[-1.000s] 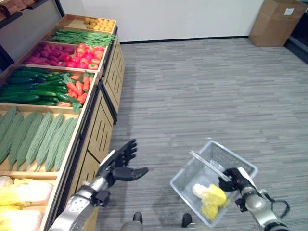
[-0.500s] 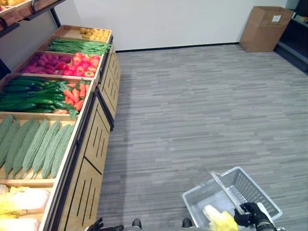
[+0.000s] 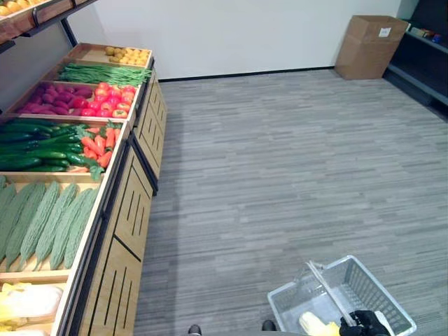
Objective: Get the vegetables into the basket
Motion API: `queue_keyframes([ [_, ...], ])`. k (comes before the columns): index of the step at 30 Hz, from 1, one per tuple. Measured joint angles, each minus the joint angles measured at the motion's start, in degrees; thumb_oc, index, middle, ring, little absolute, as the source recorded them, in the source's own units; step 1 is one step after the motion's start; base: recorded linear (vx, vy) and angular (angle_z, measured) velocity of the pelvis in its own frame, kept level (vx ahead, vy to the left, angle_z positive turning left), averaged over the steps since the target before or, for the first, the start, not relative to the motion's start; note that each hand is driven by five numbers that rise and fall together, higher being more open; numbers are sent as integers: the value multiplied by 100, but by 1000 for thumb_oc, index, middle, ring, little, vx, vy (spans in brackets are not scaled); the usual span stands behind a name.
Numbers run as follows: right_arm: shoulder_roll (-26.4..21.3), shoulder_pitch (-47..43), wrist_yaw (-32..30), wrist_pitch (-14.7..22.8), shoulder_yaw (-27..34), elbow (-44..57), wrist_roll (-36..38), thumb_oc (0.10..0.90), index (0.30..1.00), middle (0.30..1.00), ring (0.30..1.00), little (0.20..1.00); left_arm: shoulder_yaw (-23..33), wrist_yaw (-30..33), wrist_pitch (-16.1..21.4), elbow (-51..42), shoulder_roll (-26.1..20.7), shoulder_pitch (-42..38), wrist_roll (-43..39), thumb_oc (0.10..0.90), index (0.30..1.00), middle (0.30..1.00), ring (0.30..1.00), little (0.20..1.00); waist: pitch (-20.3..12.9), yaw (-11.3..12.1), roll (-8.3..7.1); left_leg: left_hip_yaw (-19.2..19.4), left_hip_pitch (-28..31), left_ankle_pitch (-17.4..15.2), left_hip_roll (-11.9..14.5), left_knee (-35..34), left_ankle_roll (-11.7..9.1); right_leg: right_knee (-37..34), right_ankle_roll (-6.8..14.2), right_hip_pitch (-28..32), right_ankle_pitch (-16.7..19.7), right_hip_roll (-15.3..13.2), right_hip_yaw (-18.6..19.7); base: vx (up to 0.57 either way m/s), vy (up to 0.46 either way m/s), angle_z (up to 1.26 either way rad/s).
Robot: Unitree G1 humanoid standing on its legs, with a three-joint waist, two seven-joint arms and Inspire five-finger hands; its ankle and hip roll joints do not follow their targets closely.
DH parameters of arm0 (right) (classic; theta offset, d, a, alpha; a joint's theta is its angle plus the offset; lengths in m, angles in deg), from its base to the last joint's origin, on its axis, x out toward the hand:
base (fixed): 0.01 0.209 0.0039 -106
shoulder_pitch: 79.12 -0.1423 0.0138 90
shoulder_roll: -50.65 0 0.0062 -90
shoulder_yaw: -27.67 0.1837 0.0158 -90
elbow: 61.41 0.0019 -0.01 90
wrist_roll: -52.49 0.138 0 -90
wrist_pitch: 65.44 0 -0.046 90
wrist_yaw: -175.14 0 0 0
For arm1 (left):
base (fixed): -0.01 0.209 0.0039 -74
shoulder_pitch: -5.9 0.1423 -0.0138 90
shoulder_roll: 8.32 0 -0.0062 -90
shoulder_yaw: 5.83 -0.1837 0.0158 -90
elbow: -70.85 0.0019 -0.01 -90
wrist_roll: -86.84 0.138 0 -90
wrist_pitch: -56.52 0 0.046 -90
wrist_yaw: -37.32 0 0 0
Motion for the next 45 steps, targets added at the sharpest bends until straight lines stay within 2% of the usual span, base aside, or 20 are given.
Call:
queue_keyframes([
  [3,15,-36,-28,5,-6,-64,123,400,300,300,300,300,-54,117,-3,-82,16,-77,-52,900,1000,1000,1000,1000,55,-14,31,-158,-188,40,15,3,-21,142,-36,-183,-38,32,-81,-72,-101,18],
  [5,28,-204,-48,2,-10,-178,167,400,300,300,300,300,-121,231,-3,-190,9,-197,-69,900,1000,1000,1000,1000,335,-2,68,-248,-315,56,67,137,-34,253,-68,-248,-60,85,-176,-19,-141,21],
  [9,47,-355,-69,6,-19,-204,222,400,300,300,300,300,-122,279,3,-215,9,-362,-110,900,1000,1000,1000,1000,601,35,164,-348,-568,-17,199,502,-122,481,-203,-372,-188,197,-274,0,-114,19],
  [10,44,-540,-90,7,-45,-312,322,400,300,300,300,300,-135,349,5,-213,7,-604,-212,900,1000,1000,1000,1000,843,26,182,-660,-957,-201,266,1054,-342,784,-351,-534,-402,224,-429,75,-15,42],
  [12,14,-650,-113,4,-45,-384,330,400,300,300,300,300,-176,351,5,-207,47,-699,-283,900,1000,1000,1000,1000,952,81,178,-785,-1018,-106,261,1081,-277,853,-415,-585,-449,232,-486,142,21,31],
  [15,-59,-834,-182,4,-62,-385,334,400,300,300,300,300,-179,350,3,-112,76,-859,-300,900,1000,1000,1000,1000,1055,92,137,-787,-1246,-183,77,1147,-297,811,-423,-644,-453,43,-525,205,36,17],
  [16,-57,-957,-236,4,-69,-426,334,400,300,300,300,300,-179,351,7,-6,85,-970,-298,900,1000,1000,1000,1000,1106,159,51,-780,-1278,-205,-140,928,-272,768,-422,-679,-452,-137,-479,248,84,3],
  [18,-81,-1069,-226,11,-132,-471,332,400,300,300,300,300,-178,355,0,41,104,-970,-298,900,1000,1000,1000,1000,1085,214,90,-771,-1198,-387,-213,627,-133,635,-241,-677,-385,-208,-338,272,140,-15],
  [19,-32,-1148,-239,6,-154,-489,333,400,300,300,300,300,-166,365,-6,40,82,-939,-296,900,1000,1000,1000,1000,1108,215,53,-764,-1125,-164,-256,573,-100,504,-169,-567,-330,-237,-247,192,162,-40],
  [21,110,-1173,-226,42,-266,-453,313,400,300,300,300,300,-124,381,-31,28,12,-850,-293,900,1000,1000,1000,1000,1077,422,-86,-507,-959,-162,-379,552,31,241,-143,-415,-333,-333,106,173,200,-60],
  [22,153,-1148,-227,84,-318,-434,312,400,300,300,300,300,-125,399,-32,22,-18,-843,-292,900,1000,1000,1000,1000,1054,429,-128,-432,-983,-176,-407,593,114,134,-87,-337,-324,-365,84,170,221,-23],
  [25,577,-1173,-228,92,-323,-735,332,400,300,300,300,300,-290,445,-23,-178,-329,-953,-275,900,1000,1000,1000,1000,981,463,-633,-344,-1011,-240,-735,799,426,370,30,-448,-356,-703,199,169,238,13],
  [27,717,-1175,-227,95,-326,-706,338,400,300,300,300,300,-409,454,-23,-262,-465,-918,-278,900,1000,1000,1000,1000,844,538,-826,-126,-1035,-332,-812,887,563,450,189,-513,-223,-795,270,113,175,-33],
  [28,735,-1265,-231,102,-326,-785,338,400,300,300,300,300,-405,459,-26,-269,-502,-1041,-280,900,1000,1000,1000,1000,837,522,-851,-114,-1039,-431,-854,984,617,520,163,-527,-154,-823,267,170,275,-22],
  [34,751,-1689,-281,65,-329,-1037,375,400,300,300,300,300,-575,584,98,-377,-609,-1391,-277,900,1000,1000,1000,1000,785,526,-869,70,-944,-562,-894,905,801,1006,188,-825,42,-844,352,99,172,-16],
  [38,689,-1760,-345,63,-359,-918,377,400,300,300,300,300,-686,573,70,-369,-641,-1380,-174,900,1000,1000,1000,1000,762,484,-776,139,-806,-576,-844,836,852,2403,380,-1513,2,-852,386,67,130,-8],
  [39,662,-1736,-336,63,-377,-917,389,400,300,300,300,300,-685,566,44,-369,-657,-1369,-170,900,1000,1000,1000,1000,781,491,-751,77,-746,-638,-906,859,942,2811,480,-1641,109,-870,492,195,142,12],
  [41,648,-1660,-338,56,-379,-838,437,400,300,300,300,300,-692,581,18,-329,-669,-1396,-174,900,1000,1000,1000,1000,852,484,-670,-54,-572,-756,-962,790,1182,3433,572,-1985,-57,-886,536,173,58,0],
  [43,640,-1677,-344,102,-394,-584,437,400,300,300,300,300,-670,594,-41,-170,-650,-1382,-175,900,1000,1000,1000,1000,941,371,-549,-137,-517,-698,-952,743,1236,3323,510,-2137,-229,-825,255,223,-97,8],
  [45,637,-1606,-335,111,-392,-466,437,400,300,300,300,300,-663,595,-34,-120,-586,-1319,-176,900,1000,1000,1000,1000,958,246,-533,-209,-380,-692,-1080,598,1157,2546,549,-2179,-191,-823,37,252,-145,38],
])
